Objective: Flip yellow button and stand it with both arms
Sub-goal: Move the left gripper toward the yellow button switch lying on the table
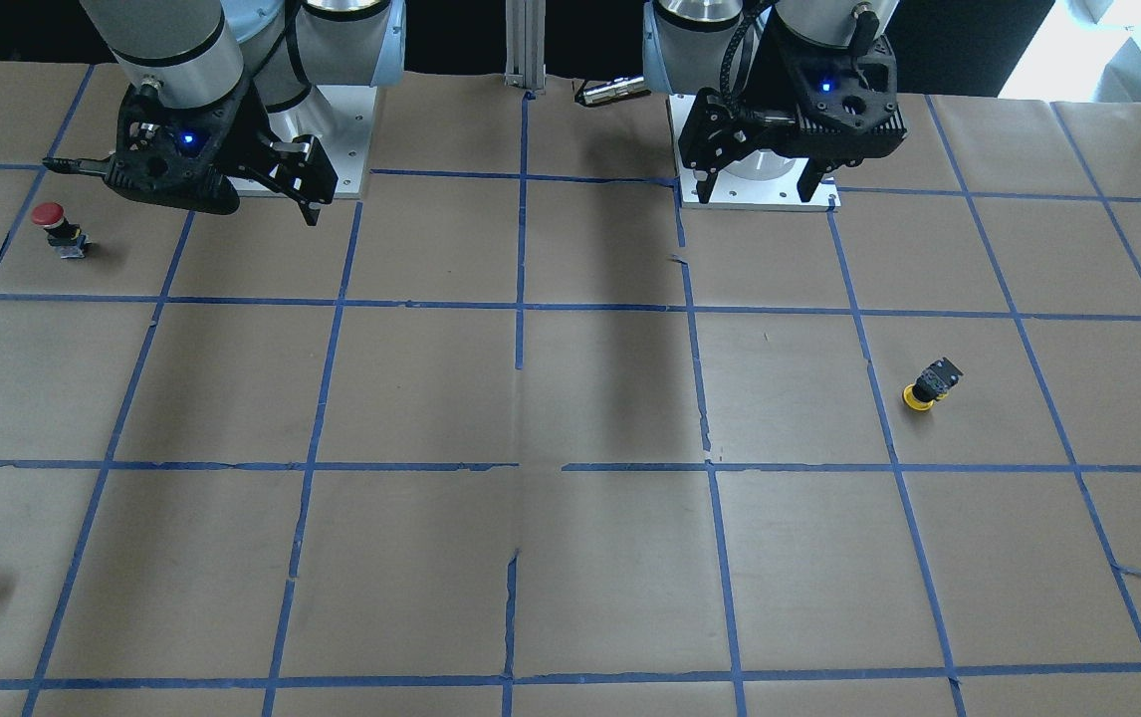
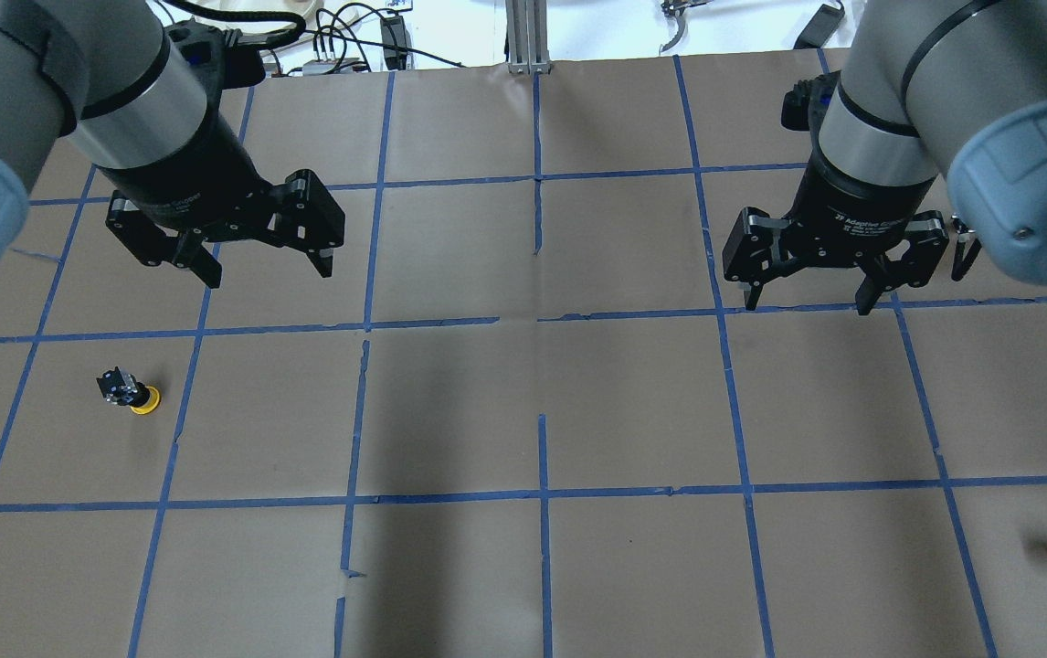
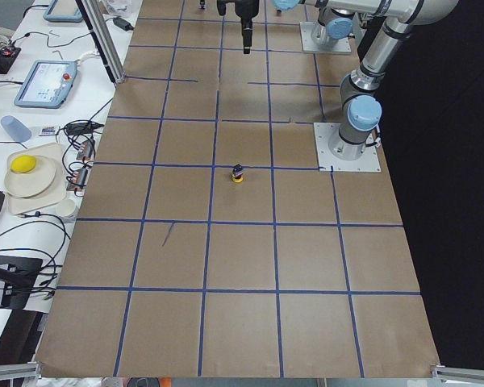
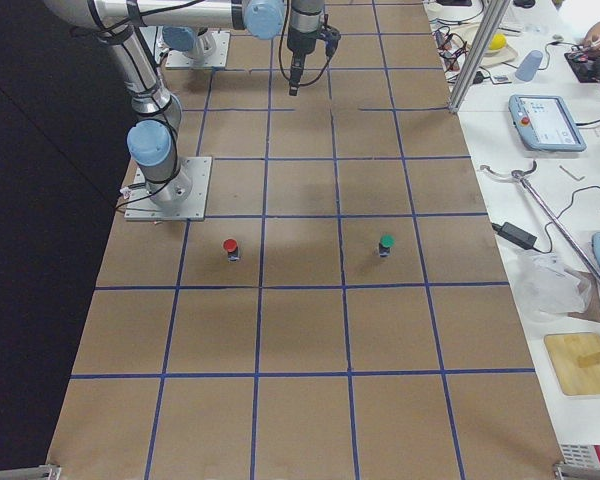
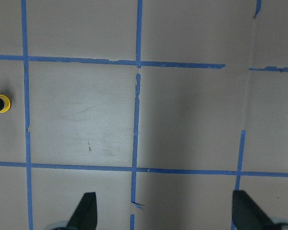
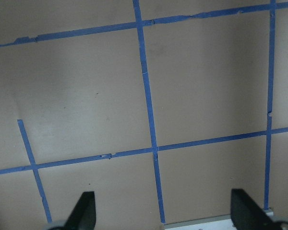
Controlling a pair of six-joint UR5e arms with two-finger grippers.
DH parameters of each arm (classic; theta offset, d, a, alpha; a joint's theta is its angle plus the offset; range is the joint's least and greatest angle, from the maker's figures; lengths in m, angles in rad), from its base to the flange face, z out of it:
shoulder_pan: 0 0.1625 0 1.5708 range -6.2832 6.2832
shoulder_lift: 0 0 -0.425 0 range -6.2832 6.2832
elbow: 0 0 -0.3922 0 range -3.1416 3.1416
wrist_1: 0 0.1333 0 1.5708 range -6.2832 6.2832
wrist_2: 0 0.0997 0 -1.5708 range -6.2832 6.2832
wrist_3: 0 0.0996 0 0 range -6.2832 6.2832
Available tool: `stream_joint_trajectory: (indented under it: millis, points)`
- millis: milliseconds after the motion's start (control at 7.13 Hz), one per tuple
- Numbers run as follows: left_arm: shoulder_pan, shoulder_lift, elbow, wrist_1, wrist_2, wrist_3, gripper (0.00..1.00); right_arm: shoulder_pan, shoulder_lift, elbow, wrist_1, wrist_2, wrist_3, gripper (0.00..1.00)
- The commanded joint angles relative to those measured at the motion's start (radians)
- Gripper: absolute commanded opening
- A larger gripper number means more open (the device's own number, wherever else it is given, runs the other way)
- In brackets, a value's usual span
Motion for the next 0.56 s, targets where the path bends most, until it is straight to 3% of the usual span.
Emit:
stream_joint_trajectory:
  millis: [0, 280, 421]
  points:
    - [0.009, 0.003, -0.005, 0.0, 0.006, 0.002, 1.0, 0.0, 0.0, 0.001, 0.001, 0.0, 0.0, 1.0]
    - [0.046, 0.0, -0.01, -0.006, 0.013, 0.05, 1.0, 0.0, 0.0, 0.005, 0.0, -0.002, 0.0, 1.0]
    - [0.139, -0.017, -0.042, -0.007, 0.014, 0.089, 0.99, 0.0, -0.005, 0.007, 0.0, -0.018, -0.002, 1.0]
